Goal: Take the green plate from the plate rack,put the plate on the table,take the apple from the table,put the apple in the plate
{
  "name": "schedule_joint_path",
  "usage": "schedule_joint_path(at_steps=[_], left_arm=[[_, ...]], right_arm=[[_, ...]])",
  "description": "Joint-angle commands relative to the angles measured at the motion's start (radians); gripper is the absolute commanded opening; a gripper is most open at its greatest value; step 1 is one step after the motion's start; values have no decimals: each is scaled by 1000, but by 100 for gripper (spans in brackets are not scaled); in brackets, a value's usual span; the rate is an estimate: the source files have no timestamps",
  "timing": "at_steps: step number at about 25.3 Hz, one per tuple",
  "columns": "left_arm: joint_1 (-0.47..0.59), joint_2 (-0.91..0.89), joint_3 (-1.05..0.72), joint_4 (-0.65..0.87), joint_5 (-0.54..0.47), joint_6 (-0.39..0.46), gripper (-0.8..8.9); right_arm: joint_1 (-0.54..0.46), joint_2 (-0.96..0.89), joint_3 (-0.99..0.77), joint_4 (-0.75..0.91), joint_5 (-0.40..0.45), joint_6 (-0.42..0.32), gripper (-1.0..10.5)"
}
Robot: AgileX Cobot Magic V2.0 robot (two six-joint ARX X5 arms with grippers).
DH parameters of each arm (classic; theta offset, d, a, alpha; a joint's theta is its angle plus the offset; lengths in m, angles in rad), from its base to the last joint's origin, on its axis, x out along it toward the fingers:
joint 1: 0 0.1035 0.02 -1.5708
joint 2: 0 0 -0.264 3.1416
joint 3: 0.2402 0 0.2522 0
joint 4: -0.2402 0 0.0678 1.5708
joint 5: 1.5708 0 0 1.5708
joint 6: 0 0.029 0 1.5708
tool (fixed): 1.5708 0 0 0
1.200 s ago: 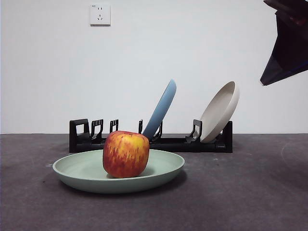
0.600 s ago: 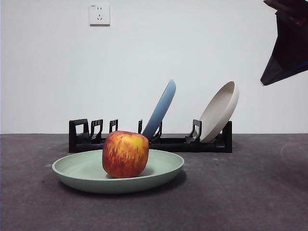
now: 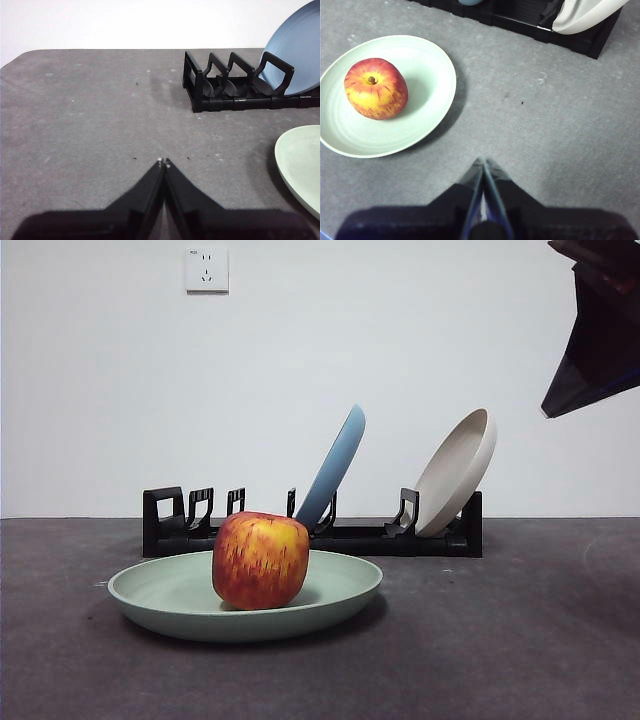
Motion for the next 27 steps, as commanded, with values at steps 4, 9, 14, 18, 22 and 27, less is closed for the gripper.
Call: schedule_joint_path(at_steps=[4,9,14,18,22,27], left_arm=[[3,-3,-14,2,2,1,-3],[3,-3,-14,2,2,1,-3],[3,-3,-14,2,2,1,-3],[3,-3,-14,2,2,1,-3],[3,-3,-14,2,2,1,-3],[3,-3,-14,2,2,1,-3]], right_arm=[[0,-3,-3,5,2,5,1],[-18,-106,-3,-55,34,4,1],[-159,-330,-9,-76,25,5,1],[-335,-535,-56,-34,24,-6,1],[-431,-697,-195,108,21,-5,1],[-451,-786,-329,159,-2,-18,1]])
